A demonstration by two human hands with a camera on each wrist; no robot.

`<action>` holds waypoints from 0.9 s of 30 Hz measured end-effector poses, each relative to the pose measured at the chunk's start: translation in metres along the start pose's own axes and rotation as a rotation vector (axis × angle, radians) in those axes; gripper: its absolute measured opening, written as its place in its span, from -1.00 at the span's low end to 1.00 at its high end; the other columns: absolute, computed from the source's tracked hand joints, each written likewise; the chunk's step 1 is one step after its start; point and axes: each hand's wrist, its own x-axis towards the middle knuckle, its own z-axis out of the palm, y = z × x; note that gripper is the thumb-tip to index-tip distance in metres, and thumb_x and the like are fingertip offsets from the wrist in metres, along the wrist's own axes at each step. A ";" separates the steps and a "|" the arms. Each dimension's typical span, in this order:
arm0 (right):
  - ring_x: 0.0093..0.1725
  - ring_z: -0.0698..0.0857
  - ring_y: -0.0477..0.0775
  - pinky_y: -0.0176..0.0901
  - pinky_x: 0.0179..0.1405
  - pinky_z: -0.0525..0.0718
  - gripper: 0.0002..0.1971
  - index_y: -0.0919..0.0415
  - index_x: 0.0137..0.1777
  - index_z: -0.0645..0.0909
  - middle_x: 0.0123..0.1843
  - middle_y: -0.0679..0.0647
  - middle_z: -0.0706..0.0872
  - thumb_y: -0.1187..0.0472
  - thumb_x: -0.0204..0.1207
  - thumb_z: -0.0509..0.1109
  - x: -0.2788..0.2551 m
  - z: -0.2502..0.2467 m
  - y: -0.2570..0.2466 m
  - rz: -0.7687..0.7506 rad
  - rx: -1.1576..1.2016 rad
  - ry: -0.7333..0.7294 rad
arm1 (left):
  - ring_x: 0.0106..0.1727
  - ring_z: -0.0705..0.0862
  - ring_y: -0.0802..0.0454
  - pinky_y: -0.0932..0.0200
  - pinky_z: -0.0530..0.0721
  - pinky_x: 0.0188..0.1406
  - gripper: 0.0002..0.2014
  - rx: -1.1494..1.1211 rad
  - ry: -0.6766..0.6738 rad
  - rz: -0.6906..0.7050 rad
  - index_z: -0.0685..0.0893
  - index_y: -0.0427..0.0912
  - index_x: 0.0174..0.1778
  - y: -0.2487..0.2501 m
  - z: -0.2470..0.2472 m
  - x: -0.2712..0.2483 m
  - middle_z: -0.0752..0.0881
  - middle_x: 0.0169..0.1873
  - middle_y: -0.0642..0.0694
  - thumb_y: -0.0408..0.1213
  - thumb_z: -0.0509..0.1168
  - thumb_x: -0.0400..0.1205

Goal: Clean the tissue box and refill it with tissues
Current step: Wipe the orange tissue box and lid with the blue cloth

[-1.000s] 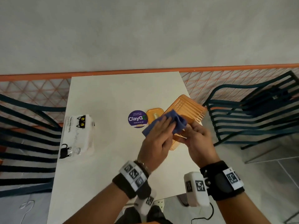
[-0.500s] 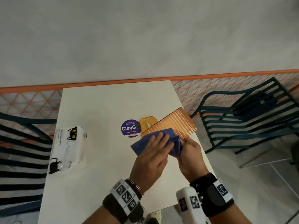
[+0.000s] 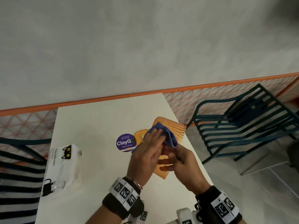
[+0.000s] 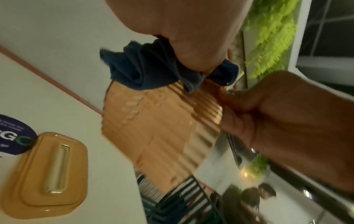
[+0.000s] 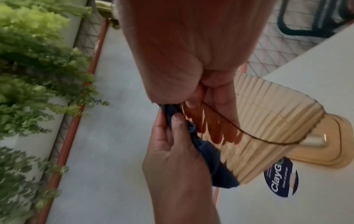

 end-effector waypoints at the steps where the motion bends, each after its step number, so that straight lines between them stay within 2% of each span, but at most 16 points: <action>1: -0.03 0.89 0.28 0.38 0.01 0.84 -0.63 0.22 0.25 0.67 0.08 0.18 0.86 0.59 0.71 0.16 -0.001 -0.001 -0.001 0.008 -0.015 -0.006 | 0.63 0.50 0.06 0.14 0.77 0.30 -0.55 -0.015 0.016 -0.064 0.55 -0.05 0.61 0.001 -0.004 0.006 0.55 0.59 0.01 -0.16 0.27 0.77; 3: -0.06 0.88 0.29 0.33 -0.01 0.81 -0.67 0.26 0.22 0.67 0.07 0.15 0.87 0.58 0.72 0.16 -0.003 -0.002 0.000 0.032 -0.021 -0.020 | 0.33 0.75 0.16 0.46 0.76 -0.01 -0.55 -0.061 0.080 -0.207 0.55 0.04 0.61 0.005 -0.011 0.010 0.72 0.42 0.04 -0.10 0.24 0.76; 5: -0.03 0.89 0.19 0.25 0.04 0.86 -0.66 0.18 0.22 0.67 0.08 0.04 0.87 0.50 0.77 0.11 -0.008 -0.004 0.004 0.036 -0.093 -0.009 | -0.20 0.81 0.30 0.54 0.65 -0.40 -0.63 -0.210 0.203 -0.439 0.64 0.07 0.51 0.012 -0.023 0.014 0.85 -0.07 0.08 -0.16 0.28 0.76; 6: 0.01 0.89 0.12 0.20 0.06 0.86 -0.65 0.14 0.22 0.67 0.10 -0.01 0.87 0.46 0.79 0.09 -0.010 -0.006 0.006 0.036 -0.140 0.000 | -0.31 0.77 0.34 0.53 0.64 -0.45 -0.69 -0.300 0.256 -0.586 0.67 0.07 0.44 0.011 -0.028 0.013 0.79 -0.22 0.11 -0.19 0.28 0.78; 7: 0.04 0.88 0.06 0.16 0.08 0.87 -0.64 0.11 0.23 0.68 0.11 -0.05 0.86 0.43 0.80 0.08 -0.012 -0.008 0.007 0.034 -0.182 0.006 | -0.32 0.77 0.36 0.49 0.70 -0.40 -0.76 -0.418 0.285 -0.730 0.69 0.08 0.35 0.008 -0.035 0.011 0.77 -0.25 0.09 -0.19 0.29 0.79; 8: 0.06 0.88 0.03 0.13 0.08 0.87 -0.64 0.11 0.22 0.68 0.12 -0.07 0.86 0.43 0.80 0.07 -0.013 -0.011 0.007 0.030 -0.211 0.003 | -0.22 0.80 0.33 0.33 0.81 -0.20 -0.80 -0.577 0.280 -0.858 0.70 0.09 0.29 0.004 -0.041 0.007 0.80 -0.17 0.02 -0.15 0.30 0.78; 10: 0.05 0.88 0.01 0.10 0.06 0.87 -0.61 0.12 0.18 0.70 0.09 -0.08 0.86 0.45 0.80 0.05 -0.015 -0.020 0.006 0.015 -0.257 -0.023 | 0.18 0.80 0.09 -0.15 0.77 0.27 -0.68 -0.807 0.143 -0.976 0.68 0.16 0.32 -0.011 -0.053 -0.006 0.81 0.16 -0.01 0.07 0.41 0.66; 12: 0.04 0.88 0.02 0.10 0.06 0.87 -0.59 0.16 0.12 0.72 0.04 -0.06 0.88 0.48 0.78 0.04 -0.016 -0.031 0.003 0.005 -0.266 -0.058 | 0.31 0.76 0.04 -0.10 0.72 0.31 -0.34 -0.816 -0.038 -0.900 0.58 0.30 0.43 -0.026 -0.065 -0.020 0.77 0.29 0.05 0.32 0.54 0.40; 14: 0.04 0.88 0.07 0.11 0.11 0.84 -0.63 0.25 0.05 0.72 0.02 0.03 0.89 0.53 0.76 0.08 -0.017 -0.041 0.002 -0.010 -0.253 -0.104 | 0.35 0.73 0.16 0.03 0.70 0.30 -0.04 -0.651 -0.271 -0.747 0.41 0.41 0.56 -0.031 -0.073 -0.026 0.74 0.32 0.20 0.35 0.63 0.22; 17: 0.08 0.84 0.08 0.12 0.18 0.81 -0.72 0.33 0.01 0.71 0.01 0.11 0.86 0.53 0.74 0.17 -0.017 -0.052 0.002 -0.047 -0.302 -0.214 | 0.18 0.79 0.28 0.15 0.70 0.25 0.05 -0.424 -0.587 -0.610 0.28 0.43 0.56 -0.019 -0.073 -0.025 0.82 0.12 0.35 0.23 0.72 0.18; 19: 0.13 0.80 0.13 0.17 0.19 0.79 -0.77 0.33 0.02 0.69 0.05 0.14 0.82 0.48 0.75 0.19 -0.016 -0.055 0.003 -0.059 -0.377 -0.275 | -0.03 0.85 0.18 0.04 0.79 0.17 0.02 -0.330 -0.584 -0.599 0.35 0.31 0.48 -0.010 -0.065 -0.025 0.88 -0.12 0.21 0.26 0.73 0.14; 20: 0.14 0.77 0.16 0.21 0.17 0.78 -0.79 0.31 0.03 0.68 0.06 0.15 0.80 0.44 0.76 0.20 -0.015 -0.055 0.006 -0.074 -0.419 -0.293 | -0.05 0.85 0.12 -0.03 0.81 0.15 0.05 -0.290 -0.539 -0.603 0.36 0.28 0.46 -0.008 -0.062 -0.028 0.88 -0.14 0.15 0.34 0.71 0.09; 22: 0.16 0.73 0.15 0.29 0.18 0.73 -0.81 0.18 0.06 0.68 0.08 0.08 0.78 0.35 0.76 0.23 -0.014 -0.055 0.009 -0.117 -0.508 -0.289 | 0.03 0.83 0.07 -0.06 0.81 0.16 0.10 -0.204 -0.458 -0.607 0.33 0.28 0.44 -0.005 -0.055 -0.034 0.86 -0.04 0.12 0.51 0.62 0.01; 24: 0.29 0.70 0.00 0.22 0.31 0.70 -0.77 -0.06 0.27 0.64 0.23 -0.11 0.76 0.27 0.74 0.31 -0.018 -0.051 0.005 -0.127 -0.473 -0.280 | 0.11 0.79 0.17 0.03 0.81 0.20 0.15 -0.131 -0.403 -0.611 0.26 0.29 0.47 -0.002 -0.049 -0.039 0.80 0.08 0.23 0.59 0.55 -0.01; 25: 0.41 0.65 -0.09 0.19 0.45 0.65 -0.63 -0.17 0.43 0.53 0.37 -0.20 0.70 0.18 0.70 0.41 -0.022 -0.047 0.000 -0.118 -0.403 -0.287 | 0.14 0.75 0.24 0.11 0.79 0.24 0.17 -0.115 -0.381 -0.621 0.23 0.30 0.48 0.002 -0.047 -0.040 0.75 0.16 0.29 0.61 0.52 -0.01; 27: 0.55 0.50 -0.25 0.07 0.66 0.44 -0.13 -0.34 0.63 0.21 0.58 -0.43 0.47 -0.17 0.42 0.64 -0.031 -0.035 -0.016 -0.126 -0.401 -0.238 | 0.20 0.68 0.31 0.31 0.67 0.26 0.22 -0.082 -0.324 -0.648 0.19 0.28 0.53 0.009 -0.041 -0.040 0.66 0.26 0.36 0.66 0.47 -0.02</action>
